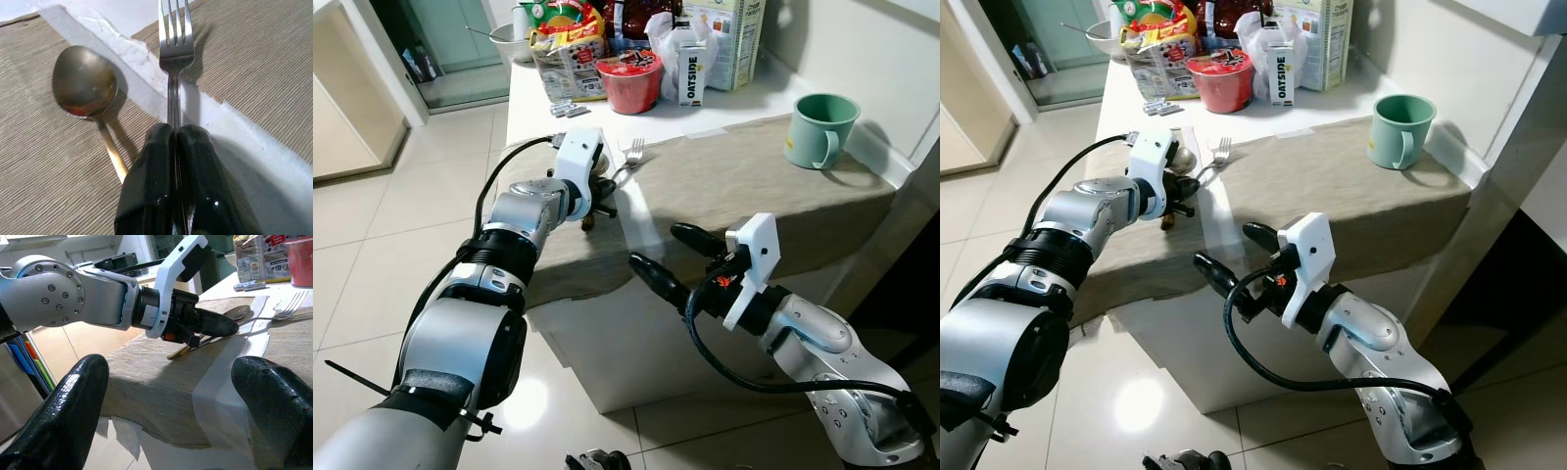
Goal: Setting the table
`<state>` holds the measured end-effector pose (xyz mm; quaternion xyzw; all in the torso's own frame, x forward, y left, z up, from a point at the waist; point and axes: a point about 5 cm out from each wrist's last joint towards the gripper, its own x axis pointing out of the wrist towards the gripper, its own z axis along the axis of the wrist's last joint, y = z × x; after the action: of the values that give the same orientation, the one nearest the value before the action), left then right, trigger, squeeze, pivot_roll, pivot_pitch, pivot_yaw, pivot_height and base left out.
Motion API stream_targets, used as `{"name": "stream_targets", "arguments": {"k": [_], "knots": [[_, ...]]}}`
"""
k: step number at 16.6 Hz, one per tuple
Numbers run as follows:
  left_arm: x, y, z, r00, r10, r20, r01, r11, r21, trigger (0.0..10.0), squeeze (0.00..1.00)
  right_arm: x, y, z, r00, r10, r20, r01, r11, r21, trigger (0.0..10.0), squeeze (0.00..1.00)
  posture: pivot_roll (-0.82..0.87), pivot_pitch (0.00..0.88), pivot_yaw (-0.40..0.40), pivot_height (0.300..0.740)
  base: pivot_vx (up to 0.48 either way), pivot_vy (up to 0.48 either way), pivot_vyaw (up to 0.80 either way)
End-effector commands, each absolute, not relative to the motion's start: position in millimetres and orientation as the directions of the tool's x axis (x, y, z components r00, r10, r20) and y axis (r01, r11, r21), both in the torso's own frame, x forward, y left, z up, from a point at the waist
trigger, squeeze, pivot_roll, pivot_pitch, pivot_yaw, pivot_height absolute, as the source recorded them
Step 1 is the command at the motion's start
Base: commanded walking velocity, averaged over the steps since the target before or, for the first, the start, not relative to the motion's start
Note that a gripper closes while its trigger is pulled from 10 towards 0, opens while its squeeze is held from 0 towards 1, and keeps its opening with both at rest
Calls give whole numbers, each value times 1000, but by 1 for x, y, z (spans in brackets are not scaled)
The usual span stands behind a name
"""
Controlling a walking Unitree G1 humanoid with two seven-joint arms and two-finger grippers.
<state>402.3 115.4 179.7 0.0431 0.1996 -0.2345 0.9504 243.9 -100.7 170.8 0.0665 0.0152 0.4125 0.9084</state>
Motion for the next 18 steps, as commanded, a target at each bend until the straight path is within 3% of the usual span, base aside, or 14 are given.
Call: {"name": "stream_targets", "arguments": {"k": [1, 10, 11, 12, 13, 14, 18], "knots": [[405, 118, 193, 832, -422, -359, 450, 893, -8, 0, 0, 243, -98, 172, 655, 755, 26, -751, 648, 130, 10000, 0, -206, 39, 147, 740, 0, 0, 0], [404, 108, 218, 842, -458, -287, 492, 869, 56, 0, 0, 243, -97, 170, 652, 757, 22, -753, 645, 131, 10000, 0, -204, 33, 147, 740, 0, 0, 0], [403, 106, 215, 839, -456, -297, 501, 860, 94, 3294, 0, 243, -97, 169, 651, 759, 21, -755, 643, 129, 10000, 0, -201, 26, 146, 740, 0, 0, 0], [403, 106, 214, 841, -451, -298, 500, 859, 109, 4745, 0, 244, -97, 169, 650, 759, 21, -755, 643, 129, 10000, 0, -201, 26, 146, 740, 0, 0, 0], [405, 110, 213, 856, -424, -295, 476, 869, 134, 10000, 0, 244, -97, 169, 650, 760, 22, -755, 643, 128, 10000, 0, -201, 26, 146, 740, 0, 0, 0], [406, 115, 210, 862, -403, -307, 455, 883, 117, 10000, 1000, 244, -96, 170, 650, 759, 24, -756, 643, 127, 10000, 0, -203, 18, 149, 740, 0, 0, 0], [410, 126, 206, 878, -362, -314, 423, 894, 151, 10000, 1000, 243, -94, 171, 649, 760, 31, -757, 641, 126, 10000, 0, -210, 14, 152, 740, 0, 0, 0]]}}
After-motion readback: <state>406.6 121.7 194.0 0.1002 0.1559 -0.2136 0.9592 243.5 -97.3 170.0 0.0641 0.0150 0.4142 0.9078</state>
